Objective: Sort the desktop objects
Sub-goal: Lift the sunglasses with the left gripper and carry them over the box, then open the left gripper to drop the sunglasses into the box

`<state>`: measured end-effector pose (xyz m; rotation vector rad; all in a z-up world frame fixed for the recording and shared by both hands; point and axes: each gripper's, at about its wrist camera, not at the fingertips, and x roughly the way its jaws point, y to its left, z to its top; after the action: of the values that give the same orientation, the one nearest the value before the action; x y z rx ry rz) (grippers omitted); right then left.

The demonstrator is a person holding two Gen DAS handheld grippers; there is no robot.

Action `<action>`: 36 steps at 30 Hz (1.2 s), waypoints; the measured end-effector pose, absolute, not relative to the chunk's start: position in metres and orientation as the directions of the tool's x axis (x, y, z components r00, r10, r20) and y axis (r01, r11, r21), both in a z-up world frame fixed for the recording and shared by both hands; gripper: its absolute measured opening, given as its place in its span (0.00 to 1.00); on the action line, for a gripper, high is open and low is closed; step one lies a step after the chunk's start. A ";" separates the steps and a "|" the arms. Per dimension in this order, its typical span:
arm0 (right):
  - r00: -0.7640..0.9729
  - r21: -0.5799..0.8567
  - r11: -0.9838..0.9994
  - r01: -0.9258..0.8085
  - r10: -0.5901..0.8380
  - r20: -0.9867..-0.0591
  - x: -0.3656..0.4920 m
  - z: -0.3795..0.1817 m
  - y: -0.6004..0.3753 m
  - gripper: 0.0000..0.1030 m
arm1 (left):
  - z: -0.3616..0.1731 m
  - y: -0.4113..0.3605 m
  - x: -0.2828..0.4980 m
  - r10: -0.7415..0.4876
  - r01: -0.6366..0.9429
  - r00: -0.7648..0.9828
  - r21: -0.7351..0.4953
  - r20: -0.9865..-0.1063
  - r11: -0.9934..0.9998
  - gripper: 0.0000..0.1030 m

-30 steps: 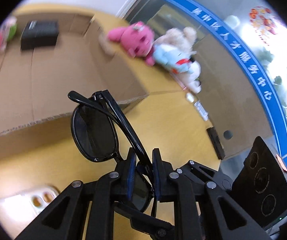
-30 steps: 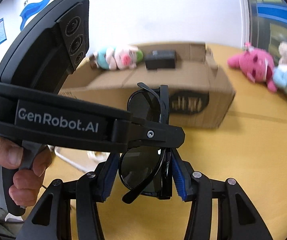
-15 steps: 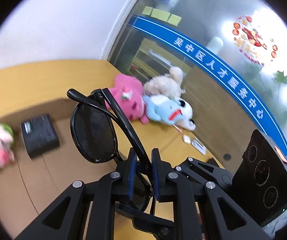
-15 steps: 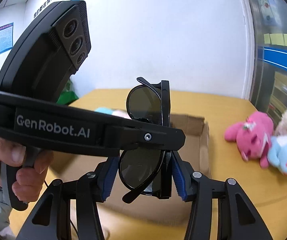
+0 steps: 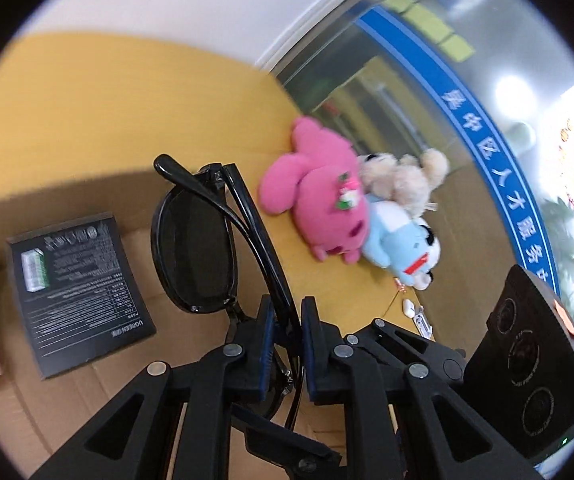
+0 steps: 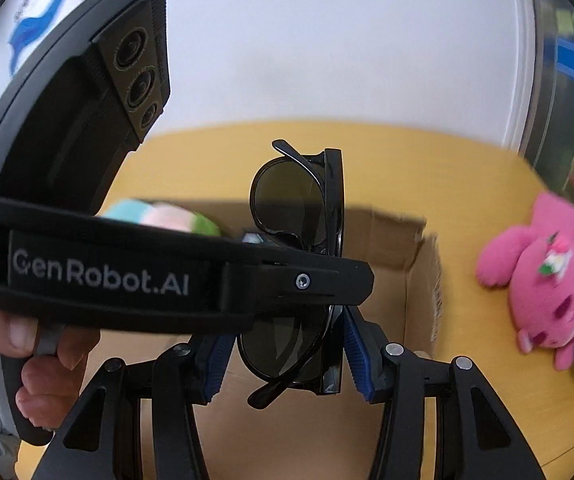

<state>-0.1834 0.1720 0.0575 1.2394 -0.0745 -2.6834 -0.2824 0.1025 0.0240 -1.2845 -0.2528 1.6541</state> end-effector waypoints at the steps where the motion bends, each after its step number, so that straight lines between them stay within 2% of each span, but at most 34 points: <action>1: -0.618 0.116 -0.983 0.139 -0.178 -0.766 -0.190 0.049 0.173 0.48 | 0.012 0.107 -0.287 0.779 -0.545 0.064 -0.676 -0.623 -0.496 0.11; 8: -0.480 0.154 -0.987 0.049 -0.158 -0.863 -0.220 -0.012 0.189 0.48 | -0.044 0.133 -0.297 0.730 -0.500 0.150 -0.688 -0.667 -0.526 0.11; 14: -0.438 0.138 -0.990 0.015 -0.130 -0.890 -0.229 -0.031 0.191 0.48 | -0.055 0.134 -0.302 0.721 -0.463 0.157 -0.695 -0.675 -0.550 0.13; 17: -0.441 0.155 -0.988 0.010 -0.144 -0.886 -0.230 -0.033 0.191 0.49 | -0.050 0.127 -0.301 0.702 -0.455 0.127 -0.670 -0.700 -0.586 0.22; 19: -0.441 0.152 -0.988 0.023 -0.147 -0.886 -0.227 -0.032 0.188 0.59 | -0.043 0.120 -0.299 0.697 -0.463 0.103 -0.654 -0.710 -0.598 0.31; 20: -0.443 0.145 -0.989 0.029 -0.142 -0.885 -0.225 -0.031 0.185 0.62 | -0.037 0.115 -0.296 0.696 -0.471 0.091 -0.647 -0.712 -0.600 0.31; 21: -0.452 0.141 -0.989 0.038 -0.143 -0.881 -0.221 -0.028 0.183 0.68 | -0.031 0.112 -0.293 0.698 -0.480 0.083 -0.643 -0.711 -0.597 0.31; 22: -0.464 0.130 -0.991 0.045 -0.135 -0.875 -0.218 -0.025 0.181 0.79 | -0.022 0.106 -0.288 0.704 -0.495 0.069 -0.637 -0.706 -0.591 0.31; 23: -0.479 0.113 -0.993 0.040 -0.119 -0.870 -0.213 -0.020 0.179 0.82 | -0.016 0.102 -0.284 0.707 -0.506 0.057 -0.631 -0.705 -0.588 0.31; 29: -0.559 0.085 -0.995 0.047 -0.097 -0.824 -0.173 0.006 0.175 0.84 | 0.047 0.055 -0.234 0.725 -0.595 -0.084 -0.550 -0.683 -0.587 0.32; 34: -0.641 0.080 -0.995 0.061 -0.100 -0.761 -0.120 0.032 0.175 0.91 | 0.092 0.001 -0.174 0.718 -0.660 -0.254 -0.426 -0.648 -0.619 0.54; 36: -0.664 0.096 -0.992 0.085 -0.128 -0.736 -0.093 0.042 0.172 0.93 | 0.105 -0.021 -0.149 0.699 -0.665 -0.322 -0.374 -0.638 -0.647 0.56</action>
<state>-0.0928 0.1719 0.0419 1.2287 -0.0809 -2.7624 -0.1488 -0.0208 0.1052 -1.0122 -0.0535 2.0370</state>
